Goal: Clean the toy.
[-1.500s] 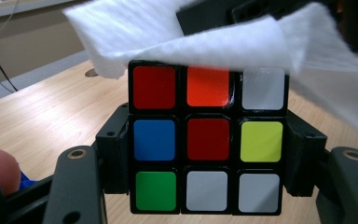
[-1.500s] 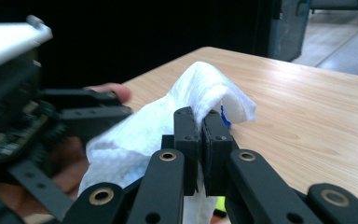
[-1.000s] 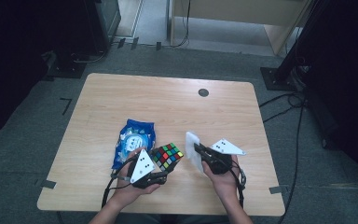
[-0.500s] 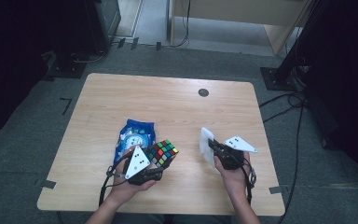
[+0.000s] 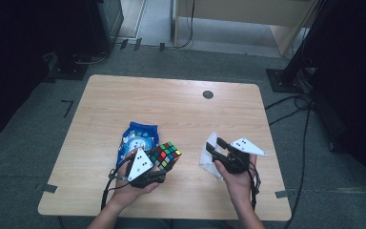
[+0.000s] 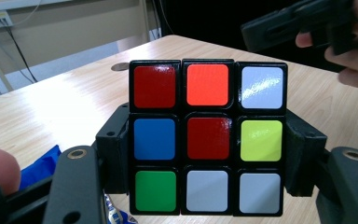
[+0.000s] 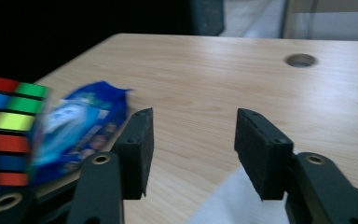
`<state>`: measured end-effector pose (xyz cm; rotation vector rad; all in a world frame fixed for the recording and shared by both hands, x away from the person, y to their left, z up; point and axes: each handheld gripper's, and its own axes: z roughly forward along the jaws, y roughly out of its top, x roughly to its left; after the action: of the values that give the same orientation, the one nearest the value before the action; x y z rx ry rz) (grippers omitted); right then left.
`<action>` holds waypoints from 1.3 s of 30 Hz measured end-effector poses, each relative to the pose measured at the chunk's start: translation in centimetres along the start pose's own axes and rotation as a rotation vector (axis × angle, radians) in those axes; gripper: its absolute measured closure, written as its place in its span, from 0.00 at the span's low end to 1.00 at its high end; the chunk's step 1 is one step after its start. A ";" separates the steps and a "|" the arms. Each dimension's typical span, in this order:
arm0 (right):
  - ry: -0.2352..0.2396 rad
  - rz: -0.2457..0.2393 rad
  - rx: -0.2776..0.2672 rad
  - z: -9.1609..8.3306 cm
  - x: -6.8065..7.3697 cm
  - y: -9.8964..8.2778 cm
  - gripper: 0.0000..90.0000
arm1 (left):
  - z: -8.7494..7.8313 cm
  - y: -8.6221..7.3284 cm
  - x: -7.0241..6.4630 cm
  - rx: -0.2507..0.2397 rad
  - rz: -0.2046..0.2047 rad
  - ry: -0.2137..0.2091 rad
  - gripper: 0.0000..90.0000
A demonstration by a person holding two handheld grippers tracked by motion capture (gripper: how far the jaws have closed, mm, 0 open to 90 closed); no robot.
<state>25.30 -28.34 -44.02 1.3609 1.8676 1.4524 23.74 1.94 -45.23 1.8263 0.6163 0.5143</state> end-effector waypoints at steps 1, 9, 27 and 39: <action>0.024 0.000 -0.002 -0.1 0.7 0.2 0.50 | 0.0 0.0 0.0 0.001 0.000 0.001 0.38; 0.222 0.043 -0.008 -0.6 5.6 1.3 0.39 | 0.2 0.1 -0.7 0.003 0.020 -0.004 0.38; 0.324 0.206 0.144 1.8 7.2 -0.5 0.36 | 0.9 0.0 -2.9 0.013 0.097 -0.009 0.38; 0.237 0.007 0.148 2.0 8.4 -0.4 0.37 | 1.5 -0.2 -2.8 0.044 0.096 0.011 0.38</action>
<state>23.06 -20.07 -43.15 1.3089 2.1583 1.5640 22.42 -0.87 -45.98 1.9022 0.5530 0.5789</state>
